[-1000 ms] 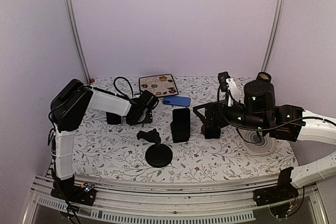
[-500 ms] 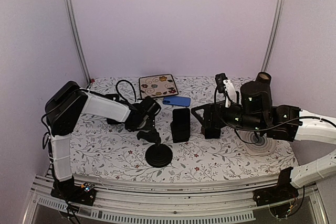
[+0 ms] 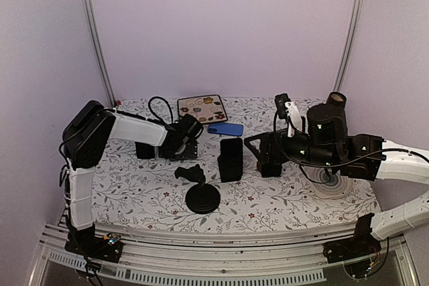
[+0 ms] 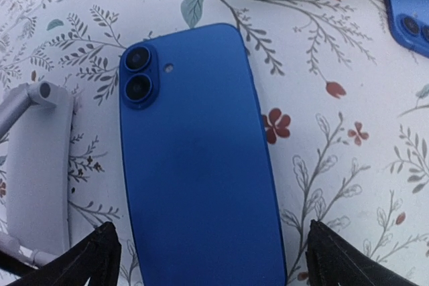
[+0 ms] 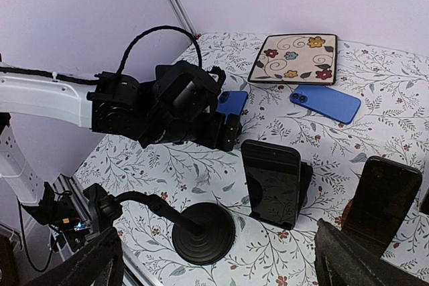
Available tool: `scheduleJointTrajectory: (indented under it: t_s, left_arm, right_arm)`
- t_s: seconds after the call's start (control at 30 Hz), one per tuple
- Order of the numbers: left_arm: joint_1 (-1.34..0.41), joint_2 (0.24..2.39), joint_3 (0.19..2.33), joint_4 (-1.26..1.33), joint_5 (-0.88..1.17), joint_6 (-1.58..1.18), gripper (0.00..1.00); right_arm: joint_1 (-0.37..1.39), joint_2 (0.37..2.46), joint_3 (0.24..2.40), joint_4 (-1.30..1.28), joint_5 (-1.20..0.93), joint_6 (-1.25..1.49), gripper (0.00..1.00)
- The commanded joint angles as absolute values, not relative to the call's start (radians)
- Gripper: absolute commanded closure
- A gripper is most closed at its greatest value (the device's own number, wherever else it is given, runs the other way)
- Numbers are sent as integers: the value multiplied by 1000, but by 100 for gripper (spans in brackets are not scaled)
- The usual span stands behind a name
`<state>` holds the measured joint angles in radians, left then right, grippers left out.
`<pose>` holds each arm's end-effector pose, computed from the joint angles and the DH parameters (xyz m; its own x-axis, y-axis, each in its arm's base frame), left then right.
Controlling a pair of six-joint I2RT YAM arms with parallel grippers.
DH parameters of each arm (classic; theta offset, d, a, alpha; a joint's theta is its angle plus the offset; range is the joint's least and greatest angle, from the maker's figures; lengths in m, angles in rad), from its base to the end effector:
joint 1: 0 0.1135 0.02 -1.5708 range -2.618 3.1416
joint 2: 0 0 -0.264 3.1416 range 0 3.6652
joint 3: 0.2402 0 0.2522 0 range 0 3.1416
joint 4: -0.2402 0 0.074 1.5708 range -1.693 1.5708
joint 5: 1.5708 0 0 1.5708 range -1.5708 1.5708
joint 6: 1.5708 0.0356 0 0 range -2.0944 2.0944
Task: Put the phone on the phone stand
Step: Move the phone to the center of the board.
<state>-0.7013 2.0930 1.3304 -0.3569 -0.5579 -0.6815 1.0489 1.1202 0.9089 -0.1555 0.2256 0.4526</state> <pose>0.3297 -0.2538 0.1227 -0.7676 -0.0512 -0.6388 -0.1450 0.9848 0.0952 0.1358 0.2202 0.3195 -0.4847 0.0121 -0.8746 -0.5880 0.7357 0.3361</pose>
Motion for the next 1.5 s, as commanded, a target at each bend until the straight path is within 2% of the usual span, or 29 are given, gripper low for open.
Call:
scheduleJointTrajectory:
  t_s: [0.0, 0.23, 0.47, 0.73, 1.0, 1.3, 1.47]
  left_arm:
    - [-657, 2139, 1381, -369, -526, -668, 3]
    - [-619, 2194, 1418, -361, -473, -671, 5]
    - [-600, 2182, 1367, -295, -398, -663, 17]
    - [-648, 2126, 1295, -256, -406, -612, 31]
    - [-707, 2040, 1202, -227, -406, -566, 38]
    - [-728, 1977, 1139, -214, -367, -550, 39]
    - [-713, 1987, 1158, -230, -370, -552, 26]
  right_arm:
    - [1054, 1108, 901, -150, 222, 461, 1]
    - [1055, 1106, 906, -159, 222, 458, 1]
    - [1055, 1101, 904, -167, 221, 462, 1]
    - [1055, 1110, 905, -165, 211, 469, 1]
    - [1055, 1112, 906, -157, 200, 475, 1]
    - [1055, 1110, 899, -151, 187, 489, 1]
    - [1055, 1111, 900, -153, 185, 491, 1]
